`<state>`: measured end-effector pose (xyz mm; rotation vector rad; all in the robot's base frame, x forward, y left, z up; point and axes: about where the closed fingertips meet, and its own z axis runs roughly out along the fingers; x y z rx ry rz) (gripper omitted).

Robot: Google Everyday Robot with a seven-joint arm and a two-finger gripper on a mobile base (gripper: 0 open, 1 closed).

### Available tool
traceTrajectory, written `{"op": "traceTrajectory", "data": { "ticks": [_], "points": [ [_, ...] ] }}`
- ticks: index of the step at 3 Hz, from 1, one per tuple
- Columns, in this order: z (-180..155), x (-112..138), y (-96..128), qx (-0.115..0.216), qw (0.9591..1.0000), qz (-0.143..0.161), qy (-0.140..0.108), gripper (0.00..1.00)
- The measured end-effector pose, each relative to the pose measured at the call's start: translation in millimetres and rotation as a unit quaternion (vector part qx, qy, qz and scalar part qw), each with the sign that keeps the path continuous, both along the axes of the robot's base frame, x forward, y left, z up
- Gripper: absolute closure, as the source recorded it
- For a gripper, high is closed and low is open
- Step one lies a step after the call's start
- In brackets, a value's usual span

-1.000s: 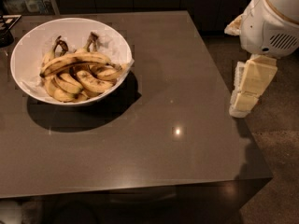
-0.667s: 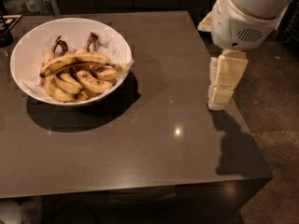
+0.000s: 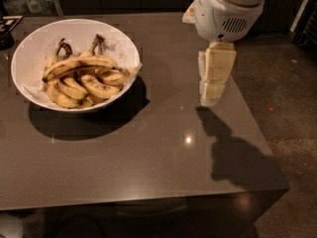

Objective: Pick banana from white bowl

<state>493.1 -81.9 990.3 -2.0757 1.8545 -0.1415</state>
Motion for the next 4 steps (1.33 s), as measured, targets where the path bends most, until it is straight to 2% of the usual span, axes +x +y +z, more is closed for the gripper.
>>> {"op": "traceTrajectory", "data": {
  "ticks": [1, 2, 3, 4],
  "points": [
    [0, 0, 0, 0.0, 1.0, 0.0, 0.0, 0.0],
    [5, 31, 48, 0.014, 0.999, 0.04, -0.015, 0.0],
    [8, 66, 105, 0.014, 0.9947, 0.099, -0.025, 0.0],
    [5, 88, 151, 0.011, 0.989, 0.147, -0.018, 0.0]
  ]
}}
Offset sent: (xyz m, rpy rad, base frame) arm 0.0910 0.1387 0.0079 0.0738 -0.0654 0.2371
